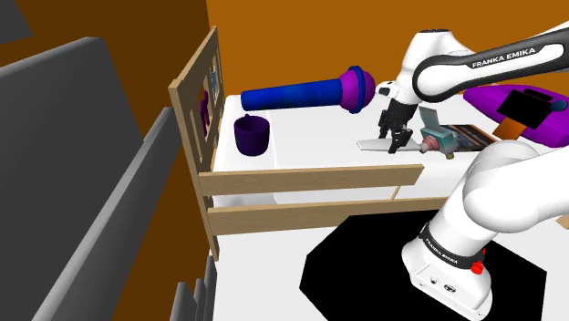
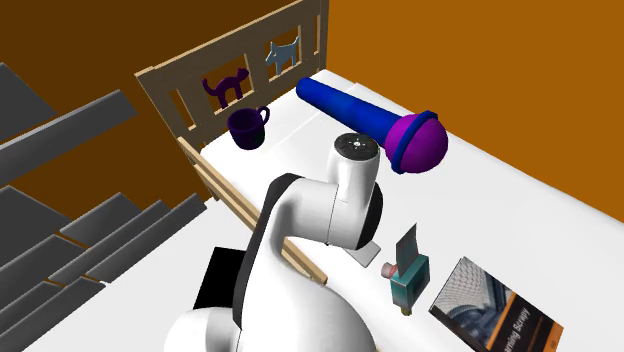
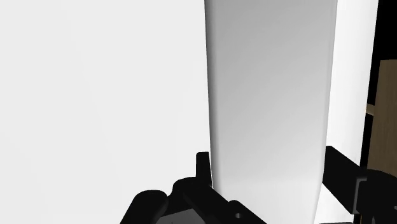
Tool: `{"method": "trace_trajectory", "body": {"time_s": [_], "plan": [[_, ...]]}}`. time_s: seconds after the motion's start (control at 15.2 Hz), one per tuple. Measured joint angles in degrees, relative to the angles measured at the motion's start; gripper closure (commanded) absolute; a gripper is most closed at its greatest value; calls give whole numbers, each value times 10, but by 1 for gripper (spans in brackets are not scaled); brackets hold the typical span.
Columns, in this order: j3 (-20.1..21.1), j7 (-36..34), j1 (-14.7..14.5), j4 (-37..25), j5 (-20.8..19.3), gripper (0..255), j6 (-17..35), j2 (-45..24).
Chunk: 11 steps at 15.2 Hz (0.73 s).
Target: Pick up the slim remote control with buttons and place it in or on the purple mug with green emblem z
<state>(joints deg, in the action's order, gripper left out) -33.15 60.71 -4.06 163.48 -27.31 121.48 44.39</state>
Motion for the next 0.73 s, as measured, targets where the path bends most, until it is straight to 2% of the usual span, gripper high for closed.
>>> {"method": "trace_trajectory", "body": {"time_s": [0.73], "plan": [[39,5,-7,-59,34,255,-105,47]]}}
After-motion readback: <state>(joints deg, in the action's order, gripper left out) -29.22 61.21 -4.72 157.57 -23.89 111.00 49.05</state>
